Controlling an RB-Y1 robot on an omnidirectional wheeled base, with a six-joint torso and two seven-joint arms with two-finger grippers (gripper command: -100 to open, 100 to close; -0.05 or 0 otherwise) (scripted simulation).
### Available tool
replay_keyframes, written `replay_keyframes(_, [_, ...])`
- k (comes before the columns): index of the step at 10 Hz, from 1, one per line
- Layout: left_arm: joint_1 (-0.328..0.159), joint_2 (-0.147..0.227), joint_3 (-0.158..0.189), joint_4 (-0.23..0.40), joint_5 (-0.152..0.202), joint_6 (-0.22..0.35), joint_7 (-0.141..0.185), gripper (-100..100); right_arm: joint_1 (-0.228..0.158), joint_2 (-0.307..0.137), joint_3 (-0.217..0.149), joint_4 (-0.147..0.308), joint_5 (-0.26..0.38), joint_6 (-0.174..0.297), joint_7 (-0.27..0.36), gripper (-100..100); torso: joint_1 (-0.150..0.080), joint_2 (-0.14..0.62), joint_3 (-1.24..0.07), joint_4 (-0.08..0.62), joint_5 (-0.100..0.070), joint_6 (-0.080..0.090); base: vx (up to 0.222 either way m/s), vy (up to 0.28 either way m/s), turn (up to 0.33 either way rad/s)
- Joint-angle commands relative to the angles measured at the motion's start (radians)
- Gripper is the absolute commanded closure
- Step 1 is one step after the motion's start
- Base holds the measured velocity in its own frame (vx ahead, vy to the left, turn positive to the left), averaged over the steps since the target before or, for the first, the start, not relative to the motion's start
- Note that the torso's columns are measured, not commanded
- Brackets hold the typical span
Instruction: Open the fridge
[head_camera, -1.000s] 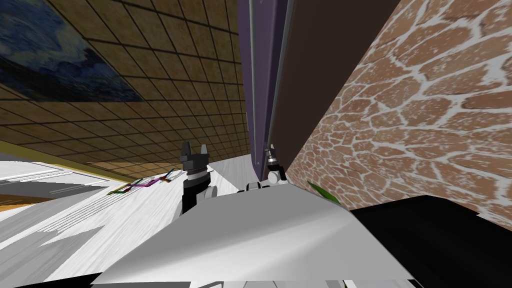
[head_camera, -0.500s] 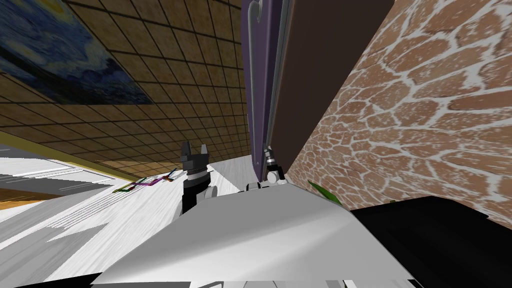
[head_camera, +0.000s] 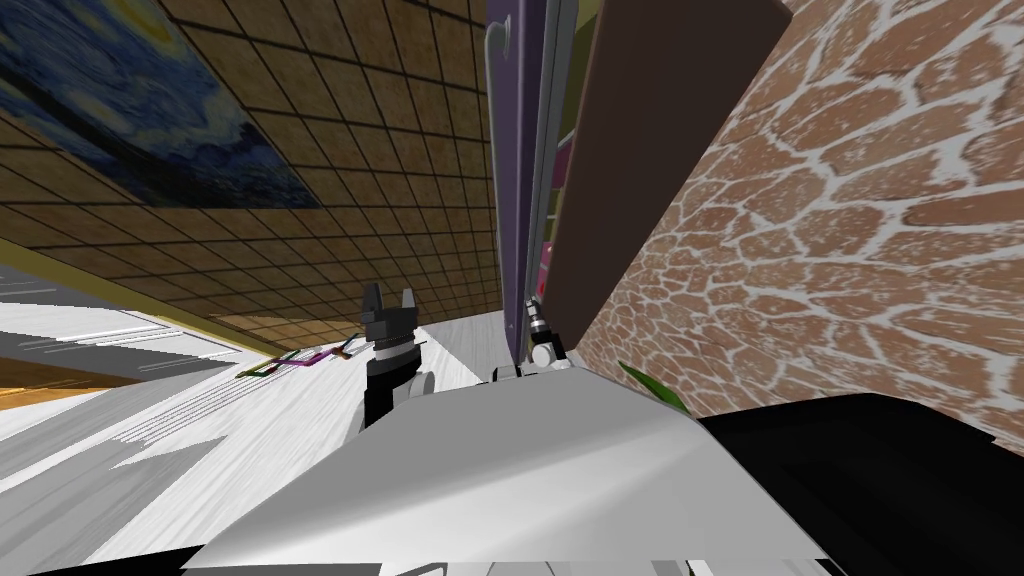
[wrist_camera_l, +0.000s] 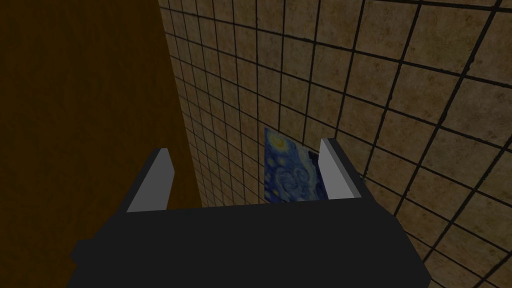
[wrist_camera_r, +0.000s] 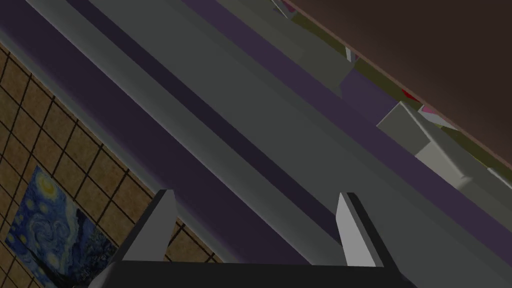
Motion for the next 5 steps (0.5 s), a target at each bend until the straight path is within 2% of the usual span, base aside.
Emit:
replay_keyframes(1, [0.000, 0.000, 0.000, 0.000, 0.000, 0.000, 0.000, 0, -0.017, -0.012, 0.016, 0.044, -0.050, 0.014, -0.064, -100, 0.001, -0.001, -0.001, -0.001, 0.000, 0.000, -0.002, 0.018, 0.036])
replay_keyframes(5, [0.000, 0.000, 0.000, 0.000, 0.000, 0.000, 0.000, 0, -0.052, -0.040, 0.060, 0.110, -0.130, 0.008, -0.187, -100, 0.001, 0.002, 0.001, 0.001, 0.001, 0.002, -0.001, 0.018, 0.034])
